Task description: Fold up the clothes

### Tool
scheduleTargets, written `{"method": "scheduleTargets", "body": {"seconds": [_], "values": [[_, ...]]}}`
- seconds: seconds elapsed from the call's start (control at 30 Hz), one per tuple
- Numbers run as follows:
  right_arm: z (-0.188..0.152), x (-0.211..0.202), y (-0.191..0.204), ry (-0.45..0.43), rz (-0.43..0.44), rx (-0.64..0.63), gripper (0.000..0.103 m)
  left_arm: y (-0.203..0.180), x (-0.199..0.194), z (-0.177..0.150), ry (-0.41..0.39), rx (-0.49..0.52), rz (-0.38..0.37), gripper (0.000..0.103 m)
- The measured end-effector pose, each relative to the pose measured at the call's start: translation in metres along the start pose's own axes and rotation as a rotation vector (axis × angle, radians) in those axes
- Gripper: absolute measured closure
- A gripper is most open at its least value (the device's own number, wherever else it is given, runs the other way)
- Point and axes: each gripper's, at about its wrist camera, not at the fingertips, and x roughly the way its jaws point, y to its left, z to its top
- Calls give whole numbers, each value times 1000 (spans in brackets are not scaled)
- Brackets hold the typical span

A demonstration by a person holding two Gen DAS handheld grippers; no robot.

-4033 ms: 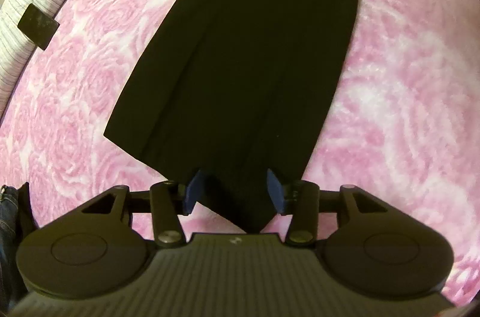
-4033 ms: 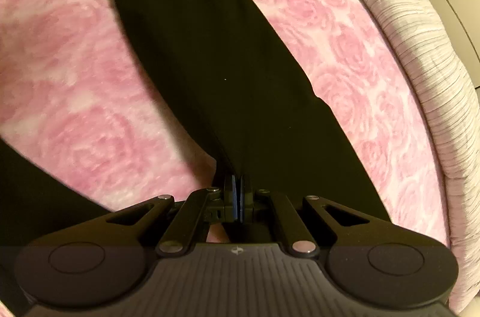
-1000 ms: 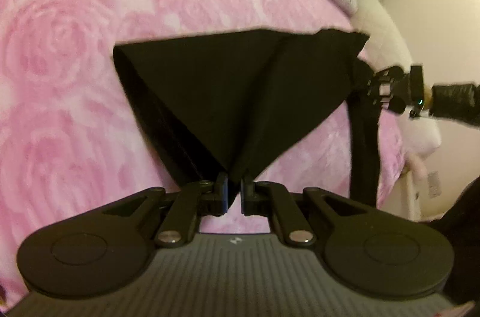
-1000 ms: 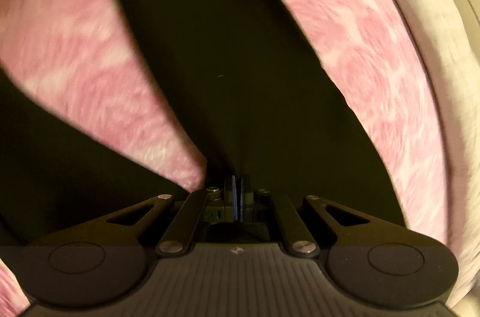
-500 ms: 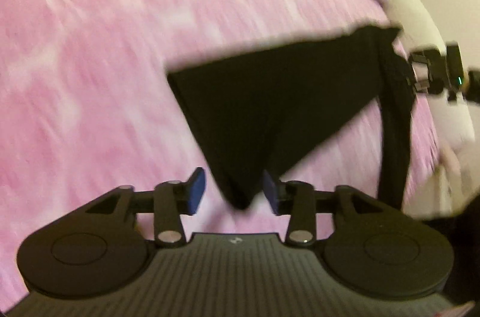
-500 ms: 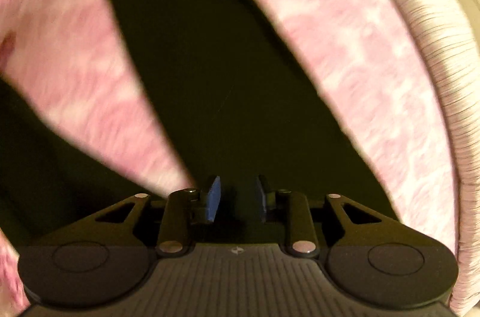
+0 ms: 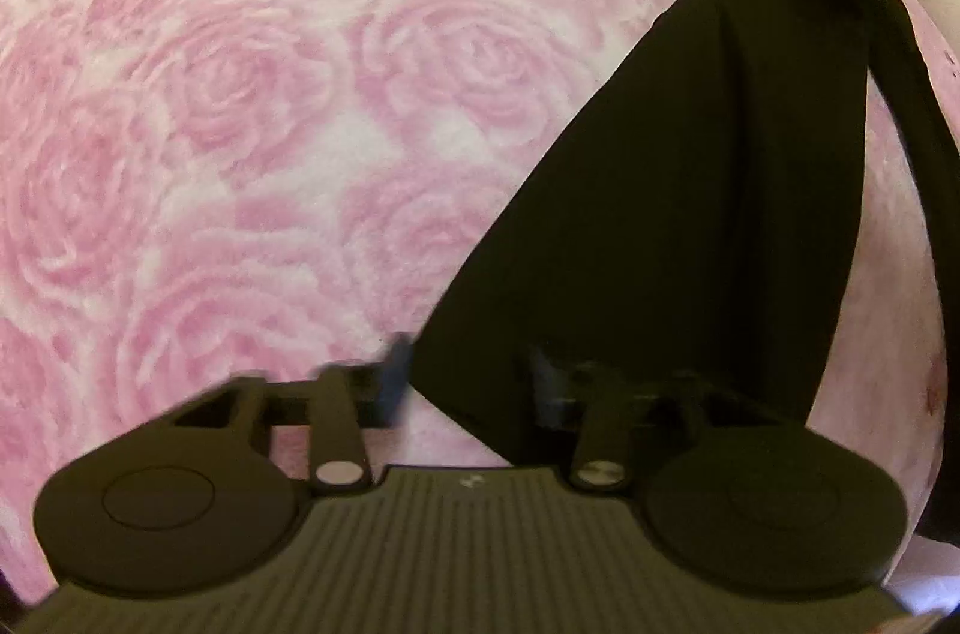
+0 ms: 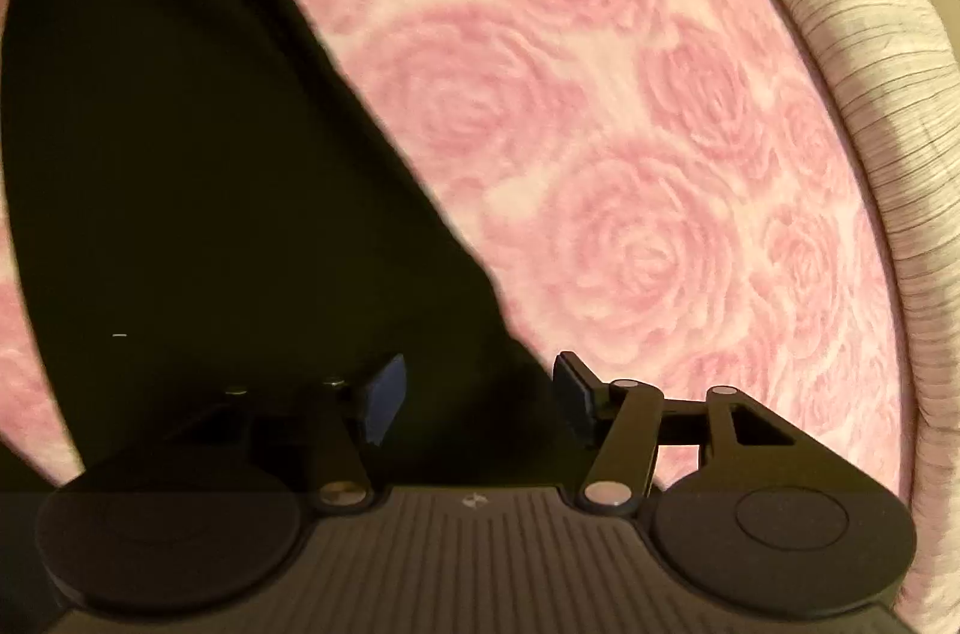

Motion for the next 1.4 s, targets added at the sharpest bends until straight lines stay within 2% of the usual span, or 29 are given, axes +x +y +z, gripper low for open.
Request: {"method": "scheduleTargets", "body": {"seconds": [0.1,0.17,0.23,0.27,0.3,0.33,0.37,0.47,0.57,0.7,0.77,0.8,0.83,0.87,1.03,1.13,1.23,1.4], "values": [[-1,11,-26,12,91,52,46,-6,-13,6,-12,33,37,94],[-3,24,-34,60,160,40,46,-8,-23,12,-29,28,72,95],[-8,37,-39,111,229,13,51,-8,-34,17,-45,13,95,95],[-10,38,-42,112,248,27,60,-8,-38,21,-49,11,108,95],[-12,39,-46,107,265,49,78,-9,-42,24,-52,6,119,95],[-11,34,-51,97,266,73,96,-8,-47,28,-55,-2,134,96],[-10,29,-55,85,263,97,101,-4,-52,32,-60,-16,154,96],[-3,0,-74,-19,176,122,102,17,-69,46,-108,-71,194,95],[11,-12,-102,-78,113,145,103,40,-75,65,-139,-96,230,96],[34,4,-123,-97,46,172,103,72,-50,80,-117,-137,245,95],[41,25,-124,-67,20,178,99,81,-30,81,-99,-171,265,93],[43,37,-122,-50,-1,176,74,85,-20,82,-88,-192,283,91],[42,45,-117,-45,-62,173,58,88,-12,81,-79,-219,313,87],[38,43,-112,-68,-106,195,47,90,-5,81,-70,-248,346,81],[2,5,-81,-199,-225,361,50,101,-12,62,-78,-406,429,77],[-39,-19,-60,-196,-209,462,48,91,-30,56,-102,-433,436,77],[-98,-32,-48,-123,-187,577,48,64,-40,65,-124,-394,423,77],[-221,-36,-50,6,-111,1031,46,-9,-33,92,-152,-288,322,75]]}}
